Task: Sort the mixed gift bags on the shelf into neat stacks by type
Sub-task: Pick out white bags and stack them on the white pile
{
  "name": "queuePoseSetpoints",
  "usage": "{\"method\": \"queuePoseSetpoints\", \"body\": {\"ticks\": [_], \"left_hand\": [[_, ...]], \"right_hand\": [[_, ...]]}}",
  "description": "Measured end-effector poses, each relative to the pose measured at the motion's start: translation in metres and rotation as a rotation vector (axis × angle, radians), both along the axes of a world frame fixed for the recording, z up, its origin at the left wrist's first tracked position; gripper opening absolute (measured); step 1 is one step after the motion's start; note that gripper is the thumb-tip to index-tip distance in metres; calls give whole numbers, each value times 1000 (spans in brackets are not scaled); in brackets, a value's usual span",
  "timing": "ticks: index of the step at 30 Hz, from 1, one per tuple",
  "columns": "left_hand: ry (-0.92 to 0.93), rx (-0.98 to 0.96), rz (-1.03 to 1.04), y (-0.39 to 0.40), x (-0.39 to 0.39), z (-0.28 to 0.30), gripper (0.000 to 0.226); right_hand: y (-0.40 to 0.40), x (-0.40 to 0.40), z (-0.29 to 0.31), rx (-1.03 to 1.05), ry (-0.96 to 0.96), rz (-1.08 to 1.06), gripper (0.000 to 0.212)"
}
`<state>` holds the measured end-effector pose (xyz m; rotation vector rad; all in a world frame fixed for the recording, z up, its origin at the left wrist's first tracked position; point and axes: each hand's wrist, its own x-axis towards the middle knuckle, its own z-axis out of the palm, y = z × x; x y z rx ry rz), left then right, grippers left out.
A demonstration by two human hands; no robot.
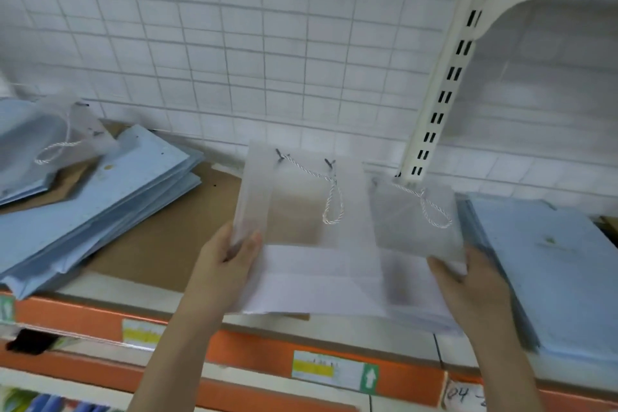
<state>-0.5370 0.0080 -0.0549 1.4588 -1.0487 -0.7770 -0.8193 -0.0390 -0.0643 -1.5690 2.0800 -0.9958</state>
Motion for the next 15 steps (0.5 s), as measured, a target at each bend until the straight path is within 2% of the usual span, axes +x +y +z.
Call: {"method": "queuePoseSetpoints", "body": {"ticks": [3,6,7,9,10,12,15], "left_hand": [[-44,38,-13,-11,-11,6,2],[-34,71,-63,-24,-25,10,16],[-51,69,-85,-29,-31,12,18],[-121,58,-131,-42,-46,12,21],[-169,67,-140,-49,-55,10,25],[-314,128,-100,-58,-71,2,37],[-626,163,16,-59,-88,-14,44]], "right_hand": [[-6,4,-7,46,7,3,52],[-7,-3,-15,56,2,39,58],[-7,-5,-15,45,-5,41,54],[-7,-12,-13,36,-16,55,33],[-7,-16,-12,30,-19,69,24],[-5,-21,-12,-2,-29,88,21],[-1,-26,-12,-41,-40,108,15]]}}
